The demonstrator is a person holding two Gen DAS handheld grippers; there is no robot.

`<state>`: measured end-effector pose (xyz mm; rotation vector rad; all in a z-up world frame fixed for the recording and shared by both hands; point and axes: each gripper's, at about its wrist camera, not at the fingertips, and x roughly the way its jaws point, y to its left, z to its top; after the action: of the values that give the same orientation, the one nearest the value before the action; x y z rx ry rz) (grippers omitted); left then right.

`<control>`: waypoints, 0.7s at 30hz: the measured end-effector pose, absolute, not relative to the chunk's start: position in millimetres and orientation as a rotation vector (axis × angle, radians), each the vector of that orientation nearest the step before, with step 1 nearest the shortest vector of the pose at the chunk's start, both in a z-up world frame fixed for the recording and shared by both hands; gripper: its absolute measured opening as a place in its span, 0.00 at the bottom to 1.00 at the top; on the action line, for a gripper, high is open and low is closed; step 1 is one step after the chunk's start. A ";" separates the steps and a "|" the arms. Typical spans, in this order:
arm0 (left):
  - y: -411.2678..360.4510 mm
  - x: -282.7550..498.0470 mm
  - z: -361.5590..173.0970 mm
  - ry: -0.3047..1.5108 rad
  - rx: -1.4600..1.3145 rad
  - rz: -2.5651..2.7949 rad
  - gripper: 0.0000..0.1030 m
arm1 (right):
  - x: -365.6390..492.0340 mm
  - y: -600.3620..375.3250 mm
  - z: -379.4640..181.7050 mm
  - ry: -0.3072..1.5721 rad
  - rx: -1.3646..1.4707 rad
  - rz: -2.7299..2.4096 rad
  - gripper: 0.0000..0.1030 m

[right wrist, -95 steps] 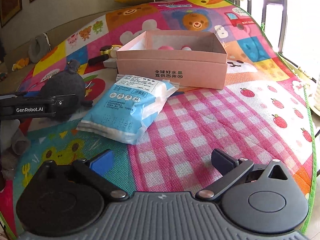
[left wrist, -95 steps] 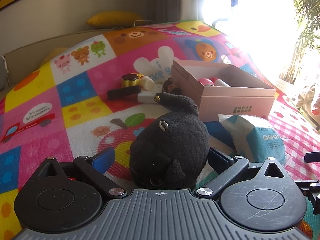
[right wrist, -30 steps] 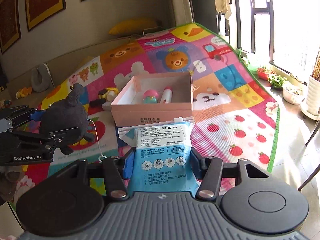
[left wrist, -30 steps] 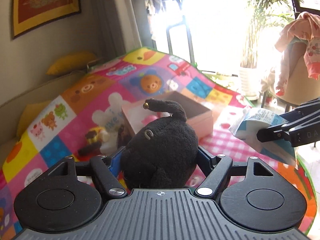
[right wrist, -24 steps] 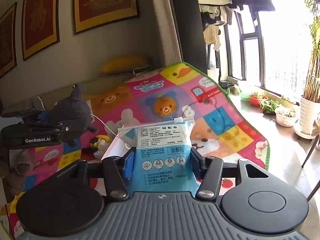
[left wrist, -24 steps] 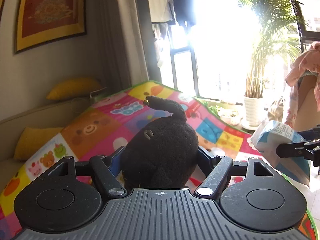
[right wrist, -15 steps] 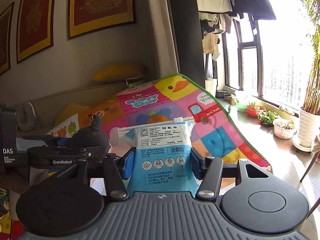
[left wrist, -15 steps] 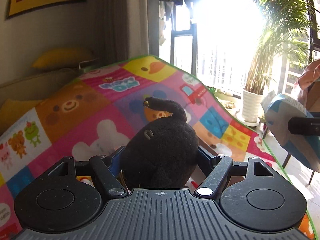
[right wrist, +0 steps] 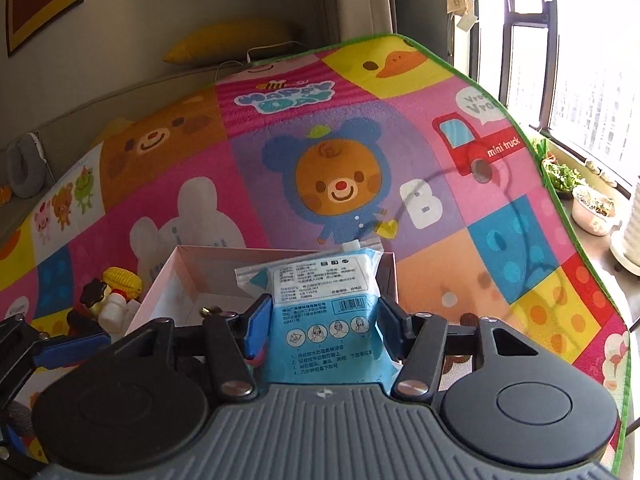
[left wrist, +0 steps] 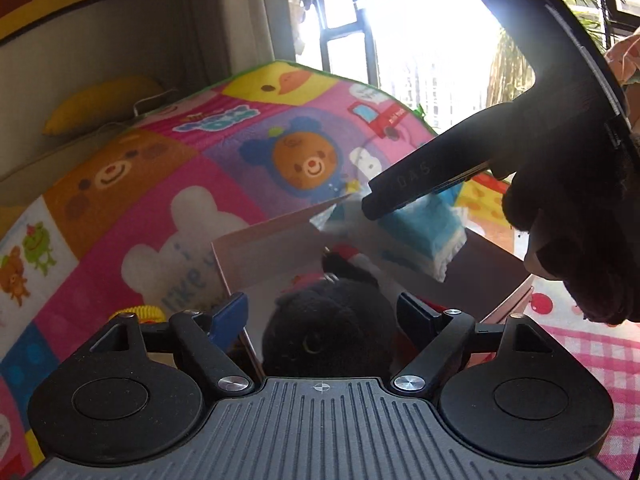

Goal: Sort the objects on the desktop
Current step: 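Carry the plush and wipe pack over the pink box and release both inside, then reach the right gripper past the yellow corn toy to the doll keychain figure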

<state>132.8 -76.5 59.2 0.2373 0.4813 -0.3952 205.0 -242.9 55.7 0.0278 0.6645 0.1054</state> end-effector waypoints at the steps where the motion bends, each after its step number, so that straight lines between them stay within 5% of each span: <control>1: -73.9 128.8 60.8 0.467 0.233 -0.392 0.91 | 205.9 -242.1 54.3 0.664 0.018 0.097 0.57; 5: -54.4 102.8 70.1 0.407 0.181 -0.378 0.93 | 188.2 -250.2 66.4 0.606 0.001 0.083 0.60; 8: -38.5 88.1 67.0 0.396 0.154 -0.328 0.94 | 179.5 -253.2 72.6 0.606 -0.014 0.068 0.33; 12: -15.6 79.4 53.7 0.422 0.109 -0.248 0.95 | 192.2 -241.3 51.4 0.725 -0.029 0.066 0.23; 21: 34.6 65.3 32.2 0.496 0.040 -0.172 0.97 | 198.7 -200.9 45.9 0.697 -0.115 0.091 0.24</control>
<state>65.3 34.6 32.2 0.0398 0.4957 -0.1715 198.7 -200.9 45.9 -0.1148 0.6966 0.0911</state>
